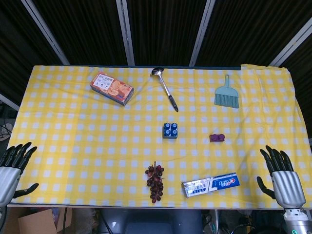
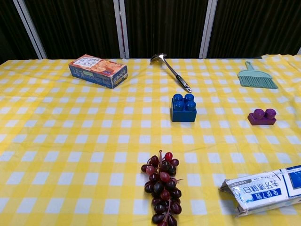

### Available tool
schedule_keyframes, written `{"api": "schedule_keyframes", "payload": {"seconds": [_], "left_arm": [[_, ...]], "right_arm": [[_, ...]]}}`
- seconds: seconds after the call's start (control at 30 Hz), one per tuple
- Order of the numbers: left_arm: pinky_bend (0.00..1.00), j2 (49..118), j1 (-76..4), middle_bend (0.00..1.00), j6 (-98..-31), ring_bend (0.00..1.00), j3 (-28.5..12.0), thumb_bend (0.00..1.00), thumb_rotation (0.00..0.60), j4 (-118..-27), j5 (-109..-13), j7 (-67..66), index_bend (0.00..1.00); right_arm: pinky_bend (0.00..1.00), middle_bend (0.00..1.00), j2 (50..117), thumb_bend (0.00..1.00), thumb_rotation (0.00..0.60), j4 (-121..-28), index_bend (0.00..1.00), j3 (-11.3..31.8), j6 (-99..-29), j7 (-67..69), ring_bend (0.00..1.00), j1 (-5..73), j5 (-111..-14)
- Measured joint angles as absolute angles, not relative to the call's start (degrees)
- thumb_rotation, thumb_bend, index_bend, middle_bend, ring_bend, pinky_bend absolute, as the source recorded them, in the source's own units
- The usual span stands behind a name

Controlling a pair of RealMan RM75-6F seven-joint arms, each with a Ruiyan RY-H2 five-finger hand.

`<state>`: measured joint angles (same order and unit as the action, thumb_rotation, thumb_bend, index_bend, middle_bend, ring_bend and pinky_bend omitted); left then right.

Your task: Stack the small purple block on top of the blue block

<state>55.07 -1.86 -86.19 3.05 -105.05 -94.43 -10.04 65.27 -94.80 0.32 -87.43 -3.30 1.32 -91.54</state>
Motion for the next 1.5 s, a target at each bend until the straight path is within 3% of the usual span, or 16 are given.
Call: {"api": "schedule_keyframes", "payload": {"seconds": [0.63, 0.93, 1.2, 1.5], "left_arm": [[0.04, 55.2, -2.0, 0.00, -85.9, 0.00, 3.0, 0.00, 0.600, -105.2, -94.2, -10.3, 0.04], [0.04, 54.6, -1.2, 0.00, -86.9, 0.00, 3.5, 0.00, 0.600, -105.6, -94.7, -10.0, 0.04], [0.04, 54.7, -1.5, 0.00, -86.3, 0.00, 3.2, 0.00, 0.600, -105.5, -93.9, -9.9, 0.04], [0.04, 55.3, -2.1, 0.00, -85.0, 0.00, 2.2, 0.00, 0.600, -105.1, -91.3, -10.7, 0.04]], "right_arm": [[0.00, 0.00, 65.5, 0.44, 0.600, -94.4, 0.10, 0.2, -86.6, -3.7, 0.01, 1.4, -90.9], [0.00, 0.00, 66.0, 0.44, 0.600, -94.7, 0.16, 0.7, -83.4, -4.0, 0.01, 3.6, -90.8], [0.00, 0.00, 65.5, 0.44, 0.600, -96.3, 0.21, 4.4, -70.5, -1.6, 0.01, 11.8, -85.9], [0.00, 0.00, 67.7, 0.44, 0.600, -93.9, 0.27, 10.1, -53.4, -8.5, 0.01, 24.1, -70.3]]}}
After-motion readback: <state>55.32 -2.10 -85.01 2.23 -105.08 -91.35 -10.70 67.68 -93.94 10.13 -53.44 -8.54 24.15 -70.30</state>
